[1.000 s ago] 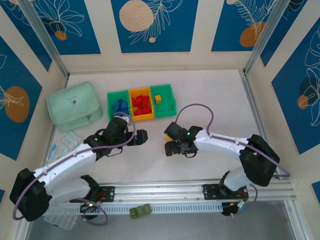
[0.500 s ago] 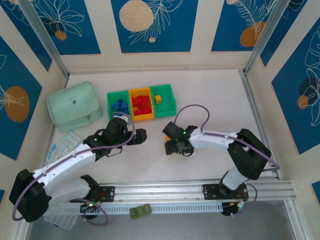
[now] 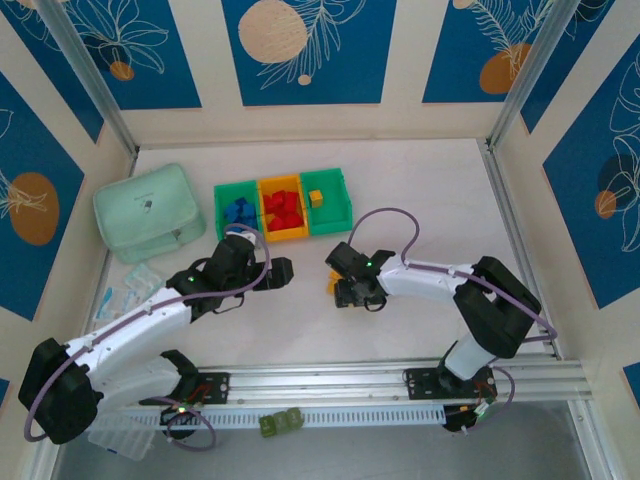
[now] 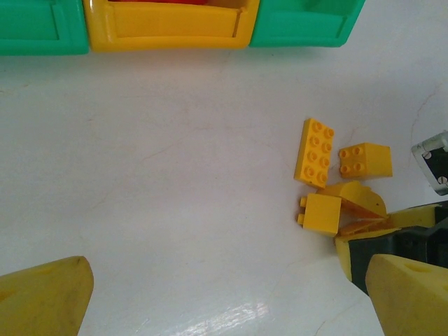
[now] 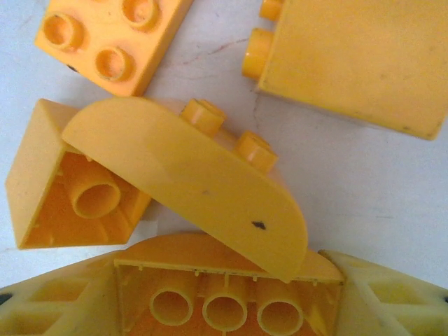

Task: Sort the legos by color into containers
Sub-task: Pick up the lego from the bottom-center of the table, then place the lego in the container.

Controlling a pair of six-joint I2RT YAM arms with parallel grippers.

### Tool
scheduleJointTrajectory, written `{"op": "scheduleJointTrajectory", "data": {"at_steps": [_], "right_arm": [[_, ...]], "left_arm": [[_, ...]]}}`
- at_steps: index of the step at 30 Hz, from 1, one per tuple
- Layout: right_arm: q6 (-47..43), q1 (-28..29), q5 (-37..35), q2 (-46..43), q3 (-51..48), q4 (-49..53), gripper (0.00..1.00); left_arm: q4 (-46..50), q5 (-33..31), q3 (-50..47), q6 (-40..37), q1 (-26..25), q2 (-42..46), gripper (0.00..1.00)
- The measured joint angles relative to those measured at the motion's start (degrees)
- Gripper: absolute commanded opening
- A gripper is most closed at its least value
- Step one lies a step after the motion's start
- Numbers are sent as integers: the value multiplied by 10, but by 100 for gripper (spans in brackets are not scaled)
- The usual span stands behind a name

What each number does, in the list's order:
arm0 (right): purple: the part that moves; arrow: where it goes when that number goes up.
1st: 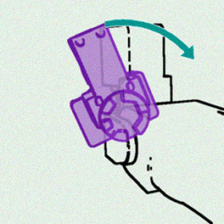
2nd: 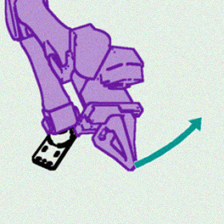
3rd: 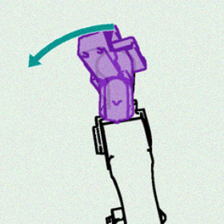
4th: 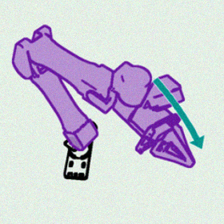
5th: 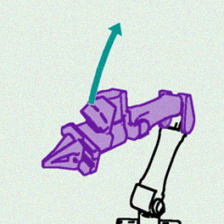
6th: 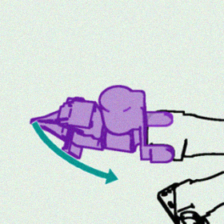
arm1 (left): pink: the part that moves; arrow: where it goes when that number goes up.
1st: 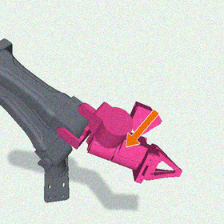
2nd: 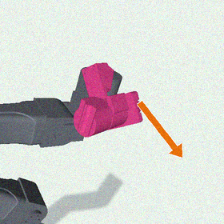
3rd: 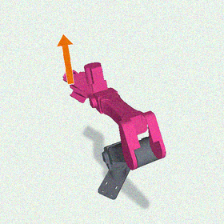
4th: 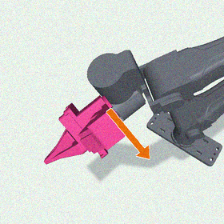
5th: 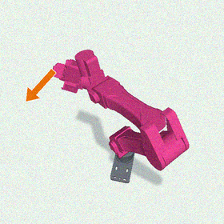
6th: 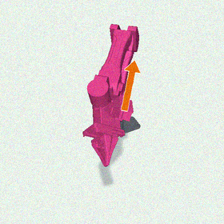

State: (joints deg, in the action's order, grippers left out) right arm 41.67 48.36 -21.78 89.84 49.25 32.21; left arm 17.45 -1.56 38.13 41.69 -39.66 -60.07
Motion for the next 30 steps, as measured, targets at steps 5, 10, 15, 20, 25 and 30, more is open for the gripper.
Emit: {"op": "scheduleJointTrajectory", "data": {"at_steps": [5, 10, 15, 20, 25, 30], "right_arm": [[-26, -2, -11, -32, 28, 26, 55], [-71, -28, -7, -39, 103, 30, 55], [-116, -70, -2, 7, 196, 3, 56], [-157, -111, 10, 112, 313, -20, 56], [-190, -149, 10, 205, 406, -41, 58], [-209, -179, 10, 310, 522, -35, 66]], "left_arm": [[14, 0, 10, -2, 2, -4, 99], [23, 0, 43, -18, 21, -12, 99], [38, 0, 77, -39, 47, -20, 99], [41, 0, 94, -54, 79, -33, 99], [45, 7, 108, -61, 108, -62, 99], [44, 18, 123, -60, 128, -85, 99]]}}
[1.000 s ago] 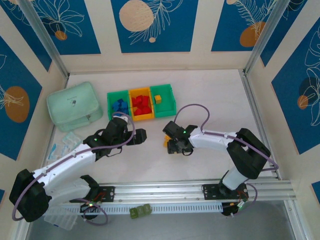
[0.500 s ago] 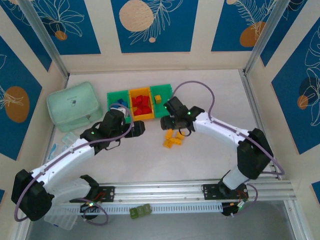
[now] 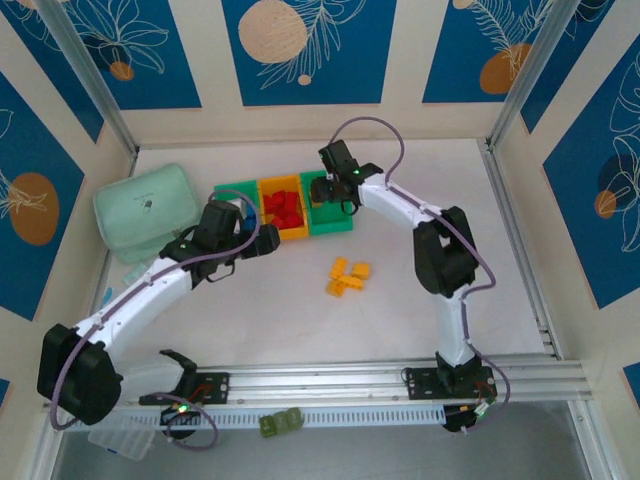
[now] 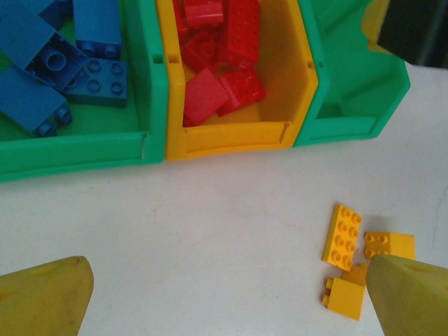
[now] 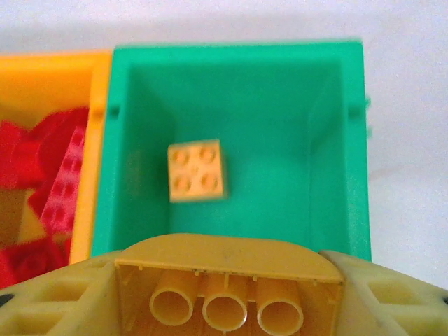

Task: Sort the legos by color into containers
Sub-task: Place the lego in the container.

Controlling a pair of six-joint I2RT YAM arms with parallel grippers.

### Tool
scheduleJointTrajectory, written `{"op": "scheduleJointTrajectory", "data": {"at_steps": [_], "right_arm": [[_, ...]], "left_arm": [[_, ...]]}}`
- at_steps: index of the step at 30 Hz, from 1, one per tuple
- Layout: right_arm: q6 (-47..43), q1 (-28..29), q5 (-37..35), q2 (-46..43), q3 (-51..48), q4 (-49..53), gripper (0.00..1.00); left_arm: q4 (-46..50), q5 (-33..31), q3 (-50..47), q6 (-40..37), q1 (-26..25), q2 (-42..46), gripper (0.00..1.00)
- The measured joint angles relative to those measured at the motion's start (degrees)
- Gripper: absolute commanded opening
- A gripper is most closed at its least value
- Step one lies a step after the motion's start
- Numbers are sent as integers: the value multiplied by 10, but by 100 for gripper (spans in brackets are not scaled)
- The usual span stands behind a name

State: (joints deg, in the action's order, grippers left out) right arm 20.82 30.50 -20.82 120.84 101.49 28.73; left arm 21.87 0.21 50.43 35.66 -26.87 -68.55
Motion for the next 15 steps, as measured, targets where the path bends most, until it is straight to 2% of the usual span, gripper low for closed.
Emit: {"op": "scheduleJointTrajectory", "data": {"at_steps": [3, 7, 11, 15], "right_arm": [[-12, -10, 0, 35, 36, 7, 73], [-24, -17, -2, 38, 46, 15, 82], [-32, -16, 0, 30, 40, 14, 84], [-32, -15, 13, -28, -19, 9, 84]], "left_arm": [[0, 6, 9, 0, 4, -7, 99], [0, 13, 16, -2, 4, -10, 99], [0, 16, 18, -2, 5, -10, 99], [0, 27, 18, -2, 5, -8, 99]]}}
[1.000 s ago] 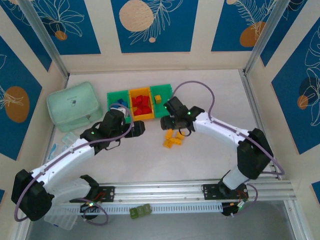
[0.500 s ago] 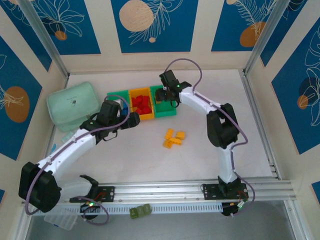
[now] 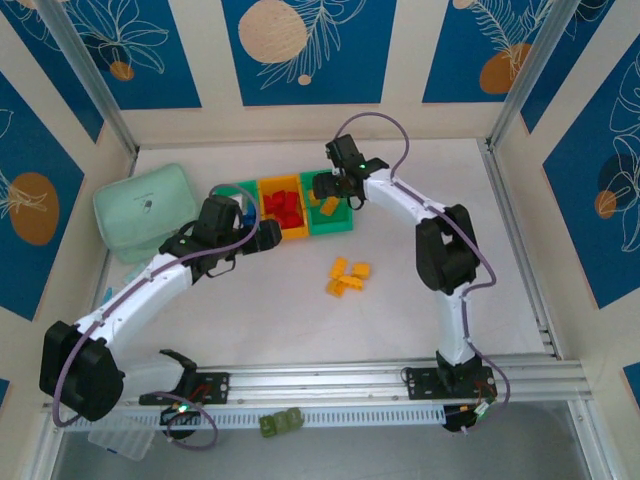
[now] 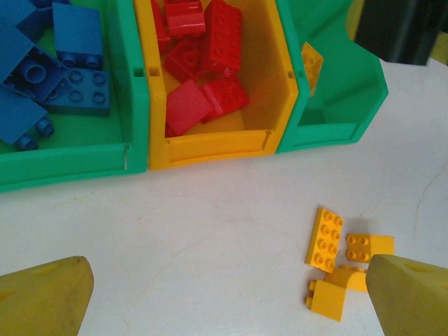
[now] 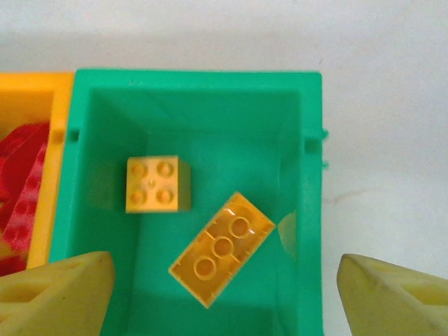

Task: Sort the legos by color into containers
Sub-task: Place the lego in the container, then pick up the lego from the center of the table.

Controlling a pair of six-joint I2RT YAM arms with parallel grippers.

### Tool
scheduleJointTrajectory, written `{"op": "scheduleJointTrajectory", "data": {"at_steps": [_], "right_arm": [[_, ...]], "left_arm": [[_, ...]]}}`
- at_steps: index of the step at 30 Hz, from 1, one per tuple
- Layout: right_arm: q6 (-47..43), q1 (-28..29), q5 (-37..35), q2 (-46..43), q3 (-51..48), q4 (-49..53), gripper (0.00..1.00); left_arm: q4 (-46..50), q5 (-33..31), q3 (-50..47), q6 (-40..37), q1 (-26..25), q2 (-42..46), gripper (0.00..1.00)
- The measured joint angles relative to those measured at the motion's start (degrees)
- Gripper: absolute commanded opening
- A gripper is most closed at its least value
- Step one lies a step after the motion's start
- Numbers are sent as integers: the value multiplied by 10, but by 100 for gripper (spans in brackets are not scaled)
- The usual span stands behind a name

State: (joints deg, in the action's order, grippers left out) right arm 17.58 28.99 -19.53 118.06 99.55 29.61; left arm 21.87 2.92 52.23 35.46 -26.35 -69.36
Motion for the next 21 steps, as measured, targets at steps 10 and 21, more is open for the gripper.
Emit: {"op": "scheduleJointTrajectory", "data": {"at_steps": [10, 21], "right_arm": [[35, 34, 36, -173, -197, 3, 88], [111, 96, 35, -253, -374, 48, 85]], "left_arm": [[0, 31, -29, 0, -8, 53, 99], [0, 30, -91, 22, -73, 80, 99]]}}
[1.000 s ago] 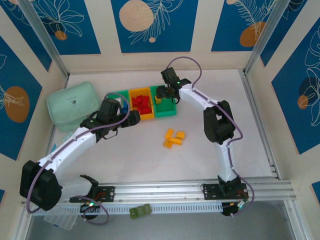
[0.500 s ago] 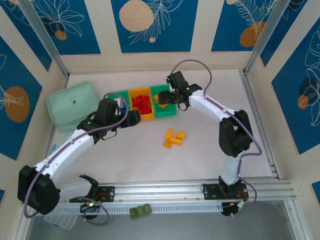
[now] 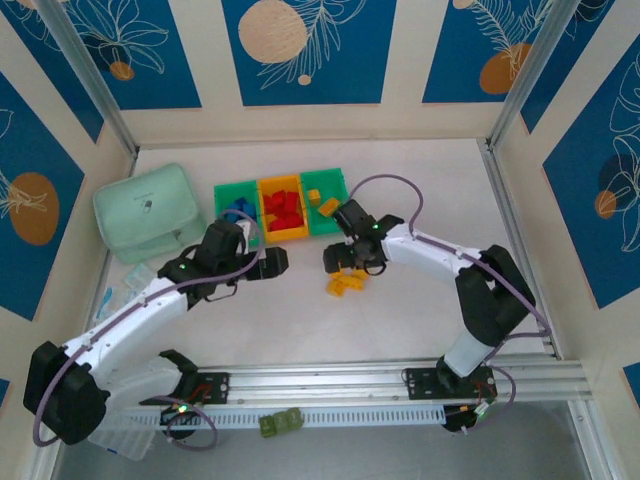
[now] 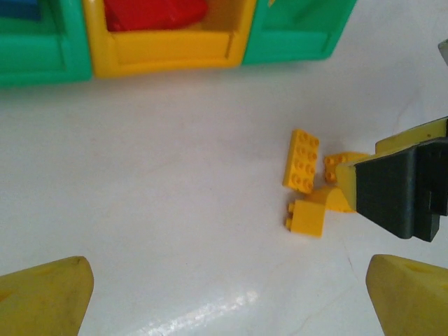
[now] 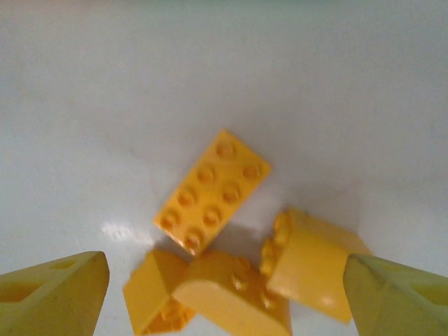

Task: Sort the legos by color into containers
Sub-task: Pick up the lego from the center of the table.

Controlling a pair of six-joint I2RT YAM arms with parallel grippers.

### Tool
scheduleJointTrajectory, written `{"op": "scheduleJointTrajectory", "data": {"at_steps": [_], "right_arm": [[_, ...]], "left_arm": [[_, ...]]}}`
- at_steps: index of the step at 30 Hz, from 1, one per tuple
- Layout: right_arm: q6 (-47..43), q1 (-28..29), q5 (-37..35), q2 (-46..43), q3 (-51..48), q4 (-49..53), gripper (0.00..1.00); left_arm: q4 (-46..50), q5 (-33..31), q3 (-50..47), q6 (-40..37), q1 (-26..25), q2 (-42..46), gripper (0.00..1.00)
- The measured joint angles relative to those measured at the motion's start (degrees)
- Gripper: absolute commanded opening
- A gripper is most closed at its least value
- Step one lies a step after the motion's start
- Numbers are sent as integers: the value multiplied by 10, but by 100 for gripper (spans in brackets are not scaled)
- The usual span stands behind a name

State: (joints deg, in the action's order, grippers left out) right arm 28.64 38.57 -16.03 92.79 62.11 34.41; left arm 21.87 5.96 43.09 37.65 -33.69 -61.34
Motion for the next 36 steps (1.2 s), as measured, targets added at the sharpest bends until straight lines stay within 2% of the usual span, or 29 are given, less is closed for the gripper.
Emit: {"op": "scheduleJointTrajectory", "data": {"at_steps": [6, 12, 18, 30, 36], "right_arm": [[22, 6, 4, -61, -87, -3, 74], [25, 27, 5, -68, -138, -25, 64], [9, 38, -5, -47, -141, -69, 60], [-24, 50, -50, 5, -121, -116, 58], [-35, 57, -51, 8, -120, -126, 48]], "left_arm": [[-21, -12, -20, 26, -44, 2, 99], [-32, -19, -30, 42, -50, 0, 99], [-37, -26, -30, 46, -51, 1, 99], [-39, -34, -30, 56, -51, 1, 99], [-39, -37, -30, 56, -51, 1, 99]]}}
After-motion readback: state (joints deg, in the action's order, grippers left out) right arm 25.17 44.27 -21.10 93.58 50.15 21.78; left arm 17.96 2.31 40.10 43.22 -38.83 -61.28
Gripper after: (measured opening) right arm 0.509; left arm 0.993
